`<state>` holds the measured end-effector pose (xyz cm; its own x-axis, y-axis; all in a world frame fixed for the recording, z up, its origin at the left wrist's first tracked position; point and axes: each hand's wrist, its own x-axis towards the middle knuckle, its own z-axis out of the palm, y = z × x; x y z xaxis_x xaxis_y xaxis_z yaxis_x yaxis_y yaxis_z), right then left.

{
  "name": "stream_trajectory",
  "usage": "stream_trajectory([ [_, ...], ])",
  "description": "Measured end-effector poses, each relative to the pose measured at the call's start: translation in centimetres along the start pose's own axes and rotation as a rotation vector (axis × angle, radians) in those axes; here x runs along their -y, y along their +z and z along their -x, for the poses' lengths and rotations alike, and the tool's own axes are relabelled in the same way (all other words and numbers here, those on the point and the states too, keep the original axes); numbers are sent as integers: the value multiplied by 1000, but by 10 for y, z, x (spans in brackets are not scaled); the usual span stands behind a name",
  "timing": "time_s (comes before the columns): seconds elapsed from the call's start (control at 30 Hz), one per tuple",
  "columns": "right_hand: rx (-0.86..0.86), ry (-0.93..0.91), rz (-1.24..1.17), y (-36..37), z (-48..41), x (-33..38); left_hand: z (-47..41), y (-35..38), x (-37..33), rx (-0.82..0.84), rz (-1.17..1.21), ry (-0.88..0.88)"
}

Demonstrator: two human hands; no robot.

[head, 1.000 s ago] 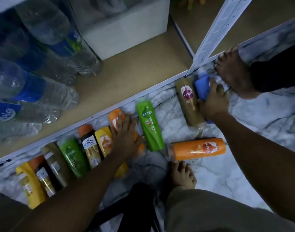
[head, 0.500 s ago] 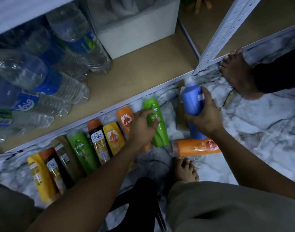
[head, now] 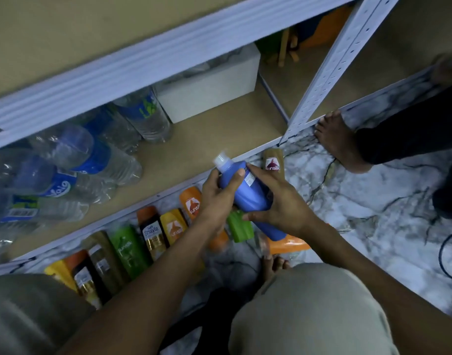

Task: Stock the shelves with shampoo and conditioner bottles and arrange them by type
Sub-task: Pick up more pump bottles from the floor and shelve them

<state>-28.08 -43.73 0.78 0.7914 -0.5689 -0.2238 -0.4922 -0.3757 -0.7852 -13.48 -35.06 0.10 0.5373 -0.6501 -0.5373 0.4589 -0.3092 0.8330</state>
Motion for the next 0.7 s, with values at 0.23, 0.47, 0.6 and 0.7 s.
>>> stream_trajectory([
  [0.23,17,123,-278,-51,19,79,47,-6,-100,138,-124,150],
  [0.47,26,261,-207,-110,80,209,155,2,-246,56,-288,225],
  [0.6,-143,253,-157,-137,124,306,225,10,-342,66,-355,190],
  [0.7,-241,216,-339,-170,155,378,278,13,-412,167,-371,202],
])
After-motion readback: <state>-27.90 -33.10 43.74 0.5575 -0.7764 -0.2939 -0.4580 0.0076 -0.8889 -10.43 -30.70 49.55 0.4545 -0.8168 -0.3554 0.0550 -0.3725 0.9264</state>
